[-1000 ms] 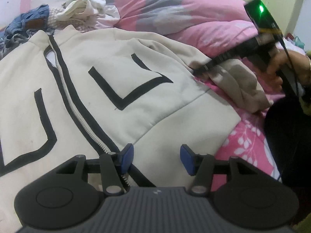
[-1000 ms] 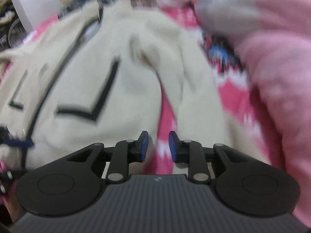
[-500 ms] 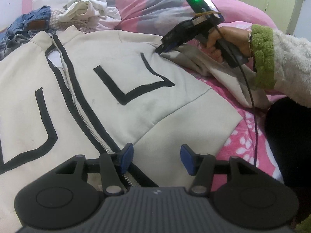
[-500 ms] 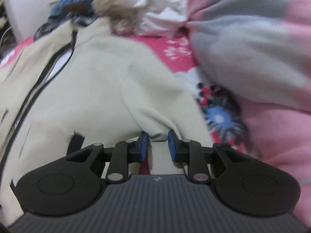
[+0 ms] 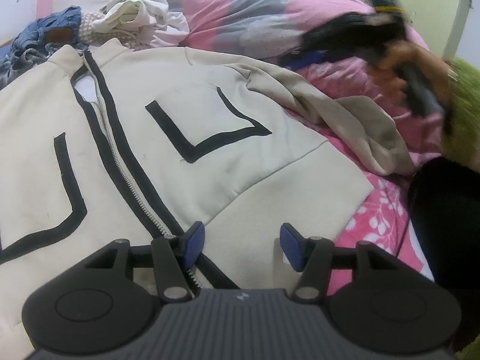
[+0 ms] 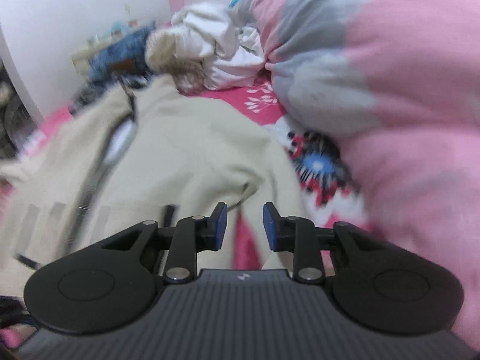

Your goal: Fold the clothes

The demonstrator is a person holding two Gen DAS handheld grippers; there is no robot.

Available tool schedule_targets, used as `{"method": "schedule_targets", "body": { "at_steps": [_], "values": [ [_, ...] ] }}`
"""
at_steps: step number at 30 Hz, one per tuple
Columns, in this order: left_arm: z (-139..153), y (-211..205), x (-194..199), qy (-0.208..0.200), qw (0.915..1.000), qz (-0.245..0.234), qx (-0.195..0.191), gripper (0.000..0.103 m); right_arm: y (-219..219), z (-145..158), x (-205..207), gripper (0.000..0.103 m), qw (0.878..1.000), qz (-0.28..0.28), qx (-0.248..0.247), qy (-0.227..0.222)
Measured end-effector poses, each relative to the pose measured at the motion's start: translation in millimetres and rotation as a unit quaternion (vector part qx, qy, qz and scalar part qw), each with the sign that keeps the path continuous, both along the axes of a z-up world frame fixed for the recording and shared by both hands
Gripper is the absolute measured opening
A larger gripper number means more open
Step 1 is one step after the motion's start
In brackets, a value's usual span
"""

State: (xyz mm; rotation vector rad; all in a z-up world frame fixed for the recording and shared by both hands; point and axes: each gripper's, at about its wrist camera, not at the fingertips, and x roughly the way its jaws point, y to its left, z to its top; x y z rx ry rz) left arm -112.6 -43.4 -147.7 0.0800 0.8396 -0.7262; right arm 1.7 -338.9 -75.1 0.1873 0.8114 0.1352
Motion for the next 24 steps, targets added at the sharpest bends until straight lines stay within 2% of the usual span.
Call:
{"method": "schedule_targets", "body": {
  "at_steps": [2, 4, 8, 11, 15, 19, 24],
  "values": [
    [0.9, 1.0, 2.5, 0.009, 0.9999, 0.010, -0.006, 0.057, -7.9, 1.6, -27.3, 0.029, 0.998, -0.010, 0.067, -0.001],
    [2.5, 2.3, 4.9, 0.018, 0.9995, 0.024, -0.012, 0.057, -7.1, -2.1, -48.3, 0.031, 0.994, -0.022, 0.103, 0.003],
    [10.9, 6.6, 7.9, 0.027, 0.9974, 0.062, -0.024, 0.057, 11.0, -22.2, -75.6, 0.031, 0.995, -0.015, 0.096, 0.023],
    [22.8, 18.4, 8.4, 0.019, 0.9946, 0.097, -0.031, 0.059, 19.7, -32.8, -80.7, 0.031, 0.990, -0.014, 0.134, 0.038],
    [37.5, 50.6, 7.5, 0.013, 0.9871, 0.149, -0.059, 0.060, 50.8, -26.3, -66.6, 0.031, 0.988, 0.038, 0.143, 0.046],
    [45.0, 98.0, 13.5, 0.028, 0.9684, 0.234, -0.083, 0.061, 94.8, -15.1, -45.1, 0.033, 0.985, 0.102, 0.134, 0.039],
    [71.8, 179.7, 17.3, 0.039, 0.9247, 0.363, -0.107, 0.061, 143.7, -32.7, -23.7, 0.034, 0.977, 0.160, 0.128, 0.061]
  ]
}}
